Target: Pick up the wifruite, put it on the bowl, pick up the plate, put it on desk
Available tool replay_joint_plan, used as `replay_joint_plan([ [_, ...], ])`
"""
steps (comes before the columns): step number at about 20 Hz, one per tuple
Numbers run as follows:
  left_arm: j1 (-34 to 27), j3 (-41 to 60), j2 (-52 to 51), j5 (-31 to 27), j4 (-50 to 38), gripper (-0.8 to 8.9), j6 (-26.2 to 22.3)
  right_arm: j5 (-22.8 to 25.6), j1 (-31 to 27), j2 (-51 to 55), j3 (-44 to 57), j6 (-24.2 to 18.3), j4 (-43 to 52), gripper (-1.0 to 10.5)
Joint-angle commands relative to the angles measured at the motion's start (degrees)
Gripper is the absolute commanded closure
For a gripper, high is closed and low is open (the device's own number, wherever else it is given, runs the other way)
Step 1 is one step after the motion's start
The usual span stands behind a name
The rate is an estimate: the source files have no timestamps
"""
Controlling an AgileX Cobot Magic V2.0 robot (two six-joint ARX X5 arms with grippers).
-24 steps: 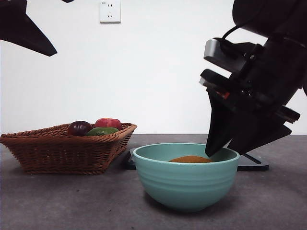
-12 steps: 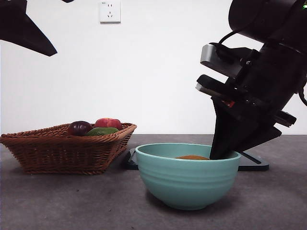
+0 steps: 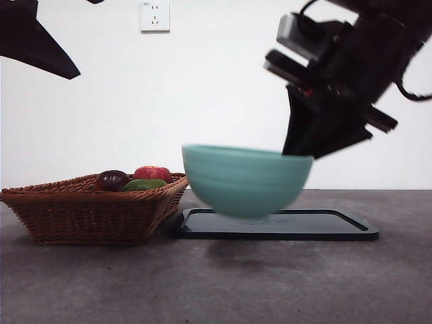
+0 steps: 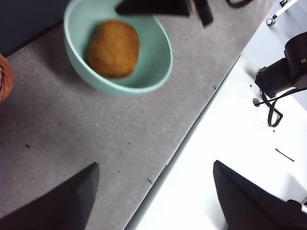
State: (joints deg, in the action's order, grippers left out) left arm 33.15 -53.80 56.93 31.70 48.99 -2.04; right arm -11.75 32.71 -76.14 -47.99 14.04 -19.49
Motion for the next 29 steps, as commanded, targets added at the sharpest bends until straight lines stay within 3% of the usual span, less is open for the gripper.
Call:
replay_joint_plan([
  [1,0.3,-0.5,0.3,0.3,-0.6,4.39,-0.5,0.9,-1.8,-0.7,-3.3,0.3,-0.1,9.3],
  [7,0.3,-0.5,0.3,0.3,-0.6,4.39,-0.5,0.8,-8.8,-9.3,-13.2,-1.6,-0.6,9.3],
  [14,0.3,-0.5,0.3,0.3,-0.6,4.39,-0.5,0.9,-11.5,-23.2,-23.1,-3.0,-0.3,9.3],
  [28,0.3,-0.5,0.3,0.3,-0.6,4.39,-0.5,1.4,-12.6,-30.6,-24.2,-3.8,0.6,9.3],
  [29,0.3,-0.5,0.3,0.3,-0.6,4.39,-0.5,1.4,-12.6,-30.4,-24.2,-3.7,0.6,8.9],
])
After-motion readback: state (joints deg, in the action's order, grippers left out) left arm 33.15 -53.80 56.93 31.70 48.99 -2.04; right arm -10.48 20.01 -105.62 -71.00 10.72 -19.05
